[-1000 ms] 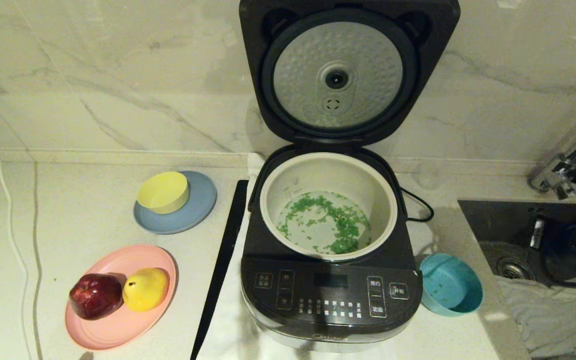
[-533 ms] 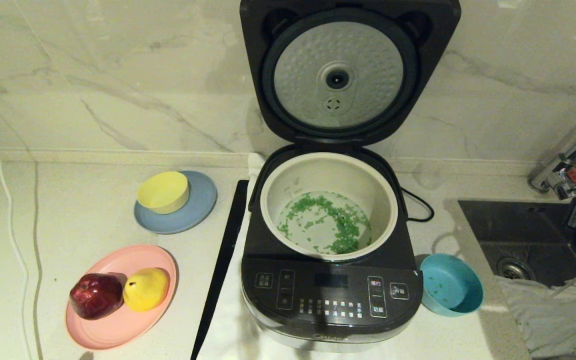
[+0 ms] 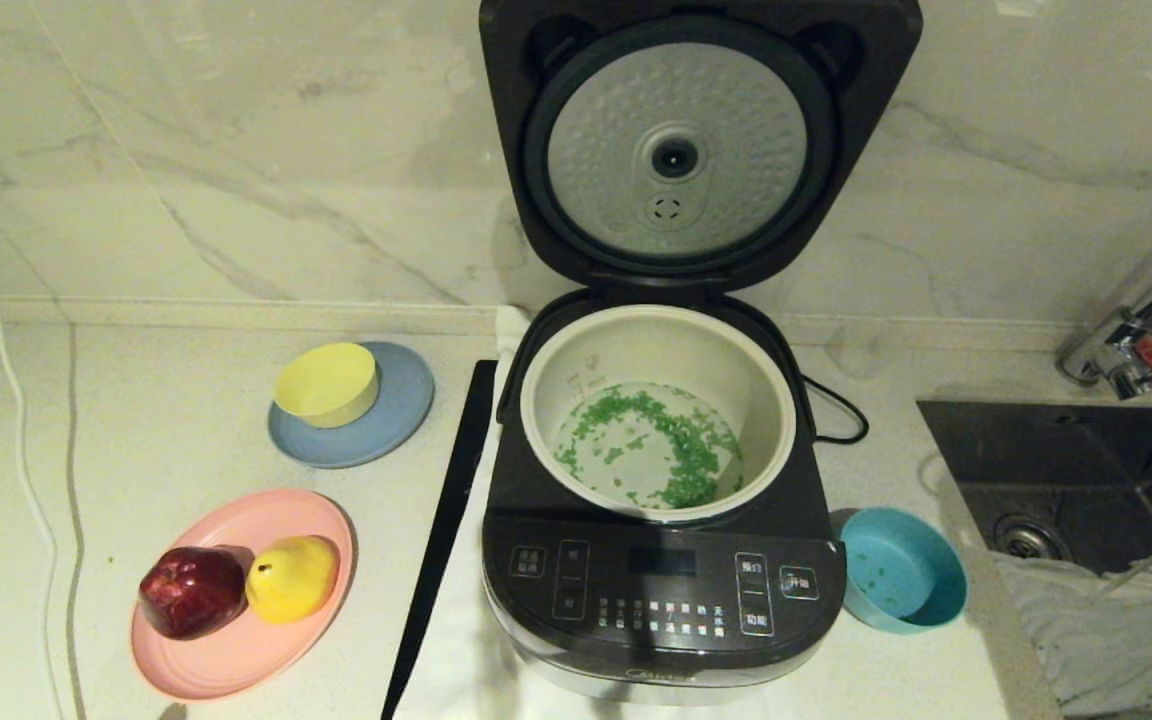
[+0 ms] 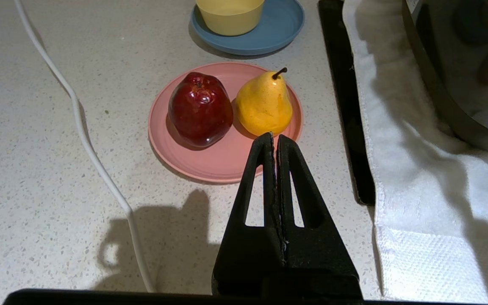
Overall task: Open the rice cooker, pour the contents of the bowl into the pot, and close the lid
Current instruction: Turn off the tap
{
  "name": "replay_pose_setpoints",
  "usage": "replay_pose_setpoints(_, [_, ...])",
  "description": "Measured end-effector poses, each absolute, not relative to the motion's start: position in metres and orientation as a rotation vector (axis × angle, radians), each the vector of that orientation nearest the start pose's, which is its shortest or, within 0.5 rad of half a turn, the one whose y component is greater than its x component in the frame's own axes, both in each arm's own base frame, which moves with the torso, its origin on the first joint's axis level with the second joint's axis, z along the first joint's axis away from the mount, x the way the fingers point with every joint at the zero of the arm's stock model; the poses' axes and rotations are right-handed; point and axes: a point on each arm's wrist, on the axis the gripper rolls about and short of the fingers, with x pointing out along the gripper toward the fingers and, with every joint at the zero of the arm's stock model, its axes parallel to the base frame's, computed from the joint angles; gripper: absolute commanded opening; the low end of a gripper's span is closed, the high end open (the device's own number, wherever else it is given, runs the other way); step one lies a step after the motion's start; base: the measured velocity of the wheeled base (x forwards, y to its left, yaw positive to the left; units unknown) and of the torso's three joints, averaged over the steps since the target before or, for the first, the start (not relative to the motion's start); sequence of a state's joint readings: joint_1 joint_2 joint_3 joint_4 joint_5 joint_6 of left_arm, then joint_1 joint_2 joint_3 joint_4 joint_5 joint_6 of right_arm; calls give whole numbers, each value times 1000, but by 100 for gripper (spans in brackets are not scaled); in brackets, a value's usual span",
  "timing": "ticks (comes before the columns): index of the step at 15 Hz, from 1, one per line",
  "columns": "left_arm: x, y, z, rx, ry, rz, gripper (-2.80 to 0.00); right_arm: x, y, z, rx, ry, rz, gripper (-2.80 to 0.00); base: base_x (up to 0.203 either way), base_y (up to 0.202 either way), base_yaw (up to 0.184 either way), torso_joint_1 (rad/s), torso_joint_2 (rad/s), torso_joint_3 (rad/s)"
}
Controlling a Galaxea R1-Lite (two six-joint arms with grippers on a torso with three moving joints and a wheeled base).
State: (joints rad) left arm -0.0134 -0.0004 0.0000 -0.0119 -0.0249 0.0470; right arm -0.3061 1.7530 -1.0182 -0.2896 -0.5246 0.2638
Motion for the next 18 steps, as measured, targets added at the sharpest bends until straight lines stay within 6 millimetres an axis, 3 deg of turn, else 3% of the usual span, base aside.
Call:
replay_pose_setpoints(5, [-23,0,77,47,-13,-39,-280,335,-144,167,126,251,-921,-280,0,0,0,0,0,0])
replay_pose_setpoints(10, [-23,0,77,48,-13,-39,-280,364,-157,147,126,252,-924,-280,0,0,0,0,0,0])
replay_pose_setpoints(18, [-23,0,77,47,-13,-39,-280,405,-162,141,100,176,-920,-280,0,0,0,0,0,0])
